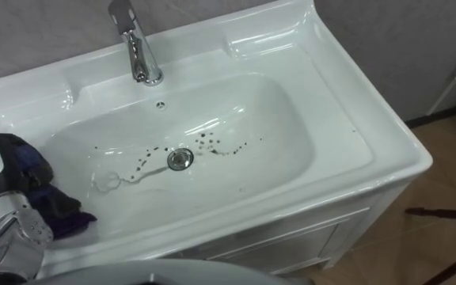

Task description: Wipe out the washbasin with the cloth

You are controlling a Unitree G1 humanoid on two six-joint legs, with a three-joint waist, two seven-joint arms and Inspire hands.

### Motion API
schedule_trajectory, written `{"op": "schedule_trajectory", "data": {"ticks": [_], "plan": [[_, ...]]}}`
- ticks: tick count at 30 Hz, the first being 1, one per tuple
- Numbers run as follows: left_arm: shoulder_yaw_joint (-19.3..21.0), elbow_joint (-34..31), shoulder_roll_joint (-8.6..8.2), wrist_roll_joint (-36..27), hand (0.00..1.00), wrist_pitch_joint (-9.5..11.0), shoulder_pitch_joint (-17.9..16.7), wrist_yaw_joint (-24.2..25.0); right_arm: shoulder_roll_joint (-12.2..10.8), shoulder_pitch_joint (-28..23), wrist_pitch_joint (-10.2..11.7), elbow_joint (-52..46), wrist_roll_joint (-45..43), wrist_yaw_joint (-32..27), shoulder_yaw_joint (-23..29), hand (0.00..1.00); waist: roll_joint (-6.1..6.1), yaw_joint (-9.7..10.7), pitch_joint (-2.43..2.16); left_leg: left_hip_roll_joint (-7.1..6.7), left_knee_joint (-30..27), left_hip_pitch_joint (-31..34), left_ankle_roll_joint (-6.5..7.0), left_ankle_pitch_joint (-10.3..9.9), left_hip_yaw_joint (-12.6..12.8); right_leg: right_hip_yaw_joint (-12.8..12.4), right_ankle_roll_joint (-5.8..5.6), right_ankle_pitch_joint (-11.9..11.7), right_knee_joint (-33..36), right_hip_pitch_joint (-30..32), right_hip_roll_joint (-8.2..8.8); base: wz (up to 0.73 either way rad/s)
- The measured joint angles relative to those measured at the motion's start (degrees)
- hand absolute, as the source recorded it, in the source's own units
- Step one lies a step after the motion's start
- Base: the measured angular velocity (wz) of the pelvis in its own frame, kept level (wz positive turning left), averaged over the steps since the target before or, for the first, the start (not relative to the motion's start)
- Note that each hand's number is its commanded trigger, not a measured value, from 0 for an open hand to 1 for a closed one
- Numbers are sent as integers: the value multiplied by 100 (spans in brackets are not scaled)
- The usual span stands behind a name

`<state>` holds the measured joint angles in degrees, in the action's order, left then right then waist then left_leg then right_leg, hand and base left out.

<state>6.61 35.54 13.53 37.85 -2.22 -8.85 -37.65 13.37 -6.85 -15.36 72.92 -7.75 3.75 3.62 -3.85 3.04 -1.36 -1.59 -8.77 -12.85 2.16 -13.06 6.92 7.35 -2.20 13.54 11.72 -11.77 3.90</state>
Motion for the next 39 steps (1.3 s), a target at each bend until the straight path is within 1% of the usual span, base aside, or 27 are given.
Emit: {"op": "schedule_trajectory", "data": {"ticks": [3, 6, 8, 9, 12, 13, 15, 17, 18, 19, 20, 22, 24, 26, 27, 28, 29, 31, 32, 33, 35, 37, 39], "plan": [[-2, -15, -16, -13, 100, 1, 9, 1, -1, -3, 97, 51, 14, -3, -30, 0, 13, -2, -2, -7, -13, 4, 5, 7, -35, 34, -2, 1, 0, -7, 14, 5], [-6, -42, -25, -23, 100, -2, 48, 41, -3, 9, 114, 60, 35, 2, -146, 0, 37, -28, -4, -10, -45, 17, 8, 10, -49, 47, -2, 1, -3, -14, 19, 3], [-10, -354, -35, -84, 100, -107, 24, 224, -4, 24, 198, 58, 44, -3, -242, 0, 54, -35, 2, -12, -59, 35, 9, 9, -65, 60, -3, 1, -21, -11, 24, 0], [-16, -407, -41, -151, 100, -130, 16, 242, -4, 29, 215, 58, 62, -5, -249, 0, 58, -35, 3, -14, -59, 42, 9, 9, -75, 67, -3, 1, -25, -12, 26, 7], [-15, -562, -60, -285, 100, -137, -6, 315, -8, 66, 322, 53, 90, -29, -244, 0, 65, -35, 5, -16, -56, 86, 11, 10, -107, 100, -17, -8, -65, -11, 31, 8], [-19, -705, -54, -433, 100, -125, -59, 360, -16, 76, 411, 43, 95, -70, -244, 0, 70, -21, 9, -17, -60, 125, 14, 11, -127, 131, -19, -10, -78, 2, 36, 14], [-61, -862, -47, -569, 100, -86, -106, 415, -19, 103, 515, 44, 123, -123, -244, 0, 84, -11, 21, -17, -62, 168, 22, 16, -155, 184, -22, -11, -97, 12, 48, 16], [-120, -1223, -81, -914, 100, -14, -222, 475, -37, 178, 681, 66, 206, -218, -244, 0, 104, -10, 33, -21, -88, 273, 23, 17, -206, 244, -24, -11, -96, 80, 64, 13], [-148, -1305, -86, -973, 100, 16, -253, 475, -50, 189, 725, 67, 282, -253, -243, 0, 113, -10, 39, -23, -91, 301, 26, 19, -225, 266, -28, -13, -99, 82, 65, 17], [-226, -1491, -89, -1116, 100, 51, -308, 477, -83, 199, 819, 66, 423, -310, -241, 0, 143, -13, 65, -25, -98, 333, 29, 23, -236, 306, -30, -13, -106, 89, 73, 16], [-265, -1669, -108, -1154, 100, 89, -364, 504, -116, 220, 850, 66, 586, -336, -244, 0, 172, -31, 90, -25, -97, 346, 29, 23, -239, 326, -30, -13, -118, 88, 75, 13], [-349, -1952, -136, -1259, 100, 117, -439, 571, -133, 231, 863, 60, 835, -341, -245, 0, 222, -35, 123, -25, -98, 377, 29, 23, -254, 375, -31, -12, -144, 85, 77, 11], [-461, -2108, -164, -1275, 100, 154, -454, 594, -139, 233, 947, 60, 1047, -336, -245, 0, 253, -28, 137, -28, -100, 434, 29, 23, -278, 392, -37, -19, -197, 87, 73, 9], [-696, -2341, -177, -1362, 100, 248, -475, 708, -159, 216, 1091, 54, 1207, -338, -266, 0, 287, -19, 160, -34, -97, 480, 29, 23, -317, 431, -39, -23, -202, 90, 72, 9], [-788, -2383, -180, -1365, 100, 273, -488, 742, -160, 217, 1114, 54, 1236, -338, -300, 0, 296, -19, 166, -34, -98, 485, 29, 23, -324, 436, -39, -23, -202, 93, 72, 7], [-989, -2434, -207, -1385, 100, 304, -488, 824, -170, 220, 1200, 55, 1269, -340, -375, 0, 312, -6, 173, -34, -108, 508, 28, 23, -325, 438, -39, -23, -205, 104, 71, 5], [-1189, -2446, -244, -1471, 100, 358, -482, 898, -187, 232, 1287, 55, 1283, -345, -445, 0, 338, -5, 171, -34, -118, 543, 28, 23, -325, 439, -37, -26, -202, 139, 71, 4], [-1421, -2464, -283, -1481, 100, 441, -476, 1012, -228, 247, 1408, 62, 1299, -342, -475, 0, 343, 2, 165, -28, -120, 550, 27, 24, -341, 437, -29, -31, -206, 167, 61, 0], [-1513, -2498, -286, -1485, 100, 508, -474, 1096, -262, 246, 1494, 64, 1308, -323, -475, 0, 388, 20, 188, -24, -116, 551, 26, 24, -378, 436, -19, -37, -210, 169, 49, 0], [-1551, -2521, -285, -1491, 100, 526, -474, 1122, -275, 246, 1531, 67, 1326, -307, -481, 0, 406, 23, 190, -21, -113, 553, 25, 24, -381, 435, -11, -43, -212, 173, 41, 0], [-1615, -2746, -288, -1656, 100, 542, -472, 1247, -284, 244, 1629, 77, 1509, -249, -565, 0, 442, 33, 176, -13, -113, 565, 24, 24, -381, 408, 1, -58, -227, 188, 27, 0], [-1606, -3027, -285, -1739, 100, 585, -471, 1253, -282, 246, 1707, 103, 1561, -213, -586, 0, 429, 32, 172, -9, -116, 564, 24, 24, -381, 393, 0, -60, -243, 182, 31, 0], [-1606, -3265, -281, -1746, 100, 724, -471, 1246, -268, 247, 1730, 171, 1670, -198, -589, 0, 394, 30, 153, -10, -116, 558, 24, 24, -381, 392, -10, -89, -310, 173, 31, 0]]}}
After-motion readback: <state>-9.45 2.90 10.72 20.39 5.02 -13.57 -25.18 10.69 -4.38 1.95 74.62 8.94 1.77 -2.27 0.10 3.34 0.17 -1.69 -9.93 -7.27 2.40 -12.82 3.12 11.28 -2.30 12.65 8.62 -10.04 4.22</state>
